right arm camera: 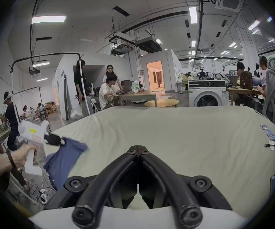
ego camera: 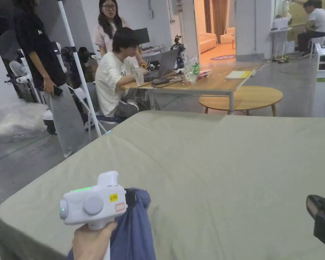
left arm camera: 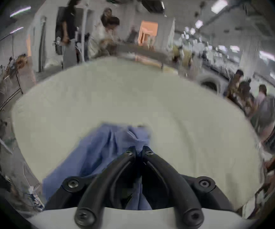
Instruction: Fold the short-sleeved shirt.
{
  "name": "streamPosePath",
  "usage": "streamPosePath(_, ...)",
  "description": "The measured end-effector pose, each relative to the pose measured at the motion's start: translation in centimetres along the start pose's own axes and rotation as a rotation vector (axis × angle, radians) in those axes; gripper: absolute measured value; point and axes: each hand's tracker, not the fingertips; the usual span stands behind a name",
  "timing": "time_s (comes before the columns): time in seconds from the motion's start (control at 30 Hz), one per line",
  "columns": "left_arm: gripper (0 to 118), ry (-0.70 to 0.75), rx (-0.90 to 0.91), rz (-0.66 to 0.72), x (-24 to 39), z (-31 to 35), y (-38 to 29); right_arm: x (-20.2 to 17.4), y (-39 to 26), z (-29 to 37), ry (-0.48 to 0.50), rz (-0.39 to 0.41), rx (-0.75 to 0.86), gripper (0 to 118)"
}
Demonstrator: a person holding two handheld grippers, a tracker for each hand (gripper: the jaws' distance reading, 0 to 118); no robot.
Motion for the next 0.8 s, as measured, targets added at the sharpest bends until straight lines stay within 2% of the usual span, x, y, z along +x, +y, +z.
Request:
streamPosePath(0.1,0,0.041,0.146,-0.027,0.5,4.4,7.5,0.4,0.6,0.6,0.020,-0.014,0.023,0)
streamPosePath(0.2,0,0.087,0.261,-0.110,3.7,8.2,15.6,1.0,1.0,0.8,0.052,-0.035,0.022,0)
streamPosePath(0.33,0,0.127,0.379,-0.336,10.3,10.5,23.3,1.8,1.2,1.7,0.032,-0.026,0.037,0)
streamPosePath(0.4,0,0.123,0.405,-0.383,13.1,9.9,25.1,2.6,1.4,2.1,0.026,-0.030,0.043,0)
streamPosePath(0.53,0,0.063,0.374,-0.471,18.6,4.5,23.2,4.5,1.9,2.7,-0.014,-0.049,0.051,0)
streamPosePath(0.7,0,-0.128,0.152,-0.466,27.1,-5.6,12.6,7.6,2.8,5.4,-0.065,-0.108,0.058,0)
streamPosePath(0.8,0,-0.373,0.061,-0.430,33.8,-10.0,4.3,9.8,3.6,8.0,-0.138,-0.094,0.094,0)
